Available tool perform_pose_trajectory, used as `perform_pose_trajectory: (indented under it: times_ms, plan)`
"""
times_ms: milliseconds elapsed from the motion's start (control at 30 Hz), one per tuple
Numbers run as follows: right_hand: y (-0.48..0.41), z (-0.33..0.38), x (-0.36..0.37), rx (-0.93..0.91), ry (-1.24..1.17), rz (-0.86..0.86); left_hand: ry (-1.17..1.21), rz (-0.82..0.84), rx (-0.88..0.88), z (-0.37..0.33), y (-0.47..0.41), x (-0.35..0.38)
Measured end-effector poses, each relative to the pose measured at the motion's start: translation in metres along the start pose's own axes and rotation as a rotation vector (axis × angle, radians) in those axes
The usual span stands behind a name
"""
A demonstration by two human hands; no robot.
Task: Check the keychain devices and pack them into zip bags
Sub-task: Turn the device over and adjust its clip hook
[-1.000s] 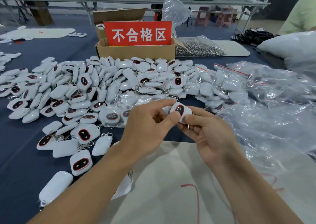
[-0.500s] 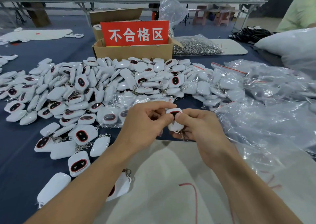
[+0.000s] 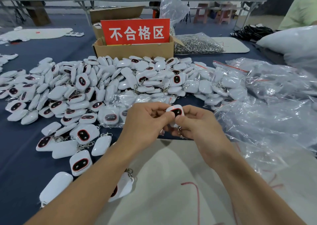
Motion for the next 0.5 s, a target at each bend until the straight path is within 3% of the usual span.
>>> perform_pose_trajectory:
  times_ms: [100,167,267,400,500]
  plan:
    - [0.001,0.000,-0.001,0.007,0.014,0.005,0.016,-0.021,-0.003,-0.003,0.001,-0.001]
    - [0.002,-0.002,-0.003,0.016,0.010,-0.047,-0.031,-0.134,0.028,-0.004,0.002,-0.009]
    - [0.000,-0.004,-0.007,0.044,-0.002,-0.112,-0.397,-0.340,0.086,-0.008,0.005,-0.023]
    - [-0.002,-0.004,-0.011,0.021,-0.008,-0.161,-1.005,-0.242,0.007,-0.004,0.003,-0.009]
    - [-0.003,-0.004,-0.015,0.011,0.032,-0.229,-1.087,-0.215,0.023,-0.004,0.003,-0.004]
Point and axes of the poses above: each hand's wrist, its own y-axis away from the middle knuckle, its own x-axis out of the palm, z = x × y, the point moved 6 cm from there along -y, towards the middle knuckle
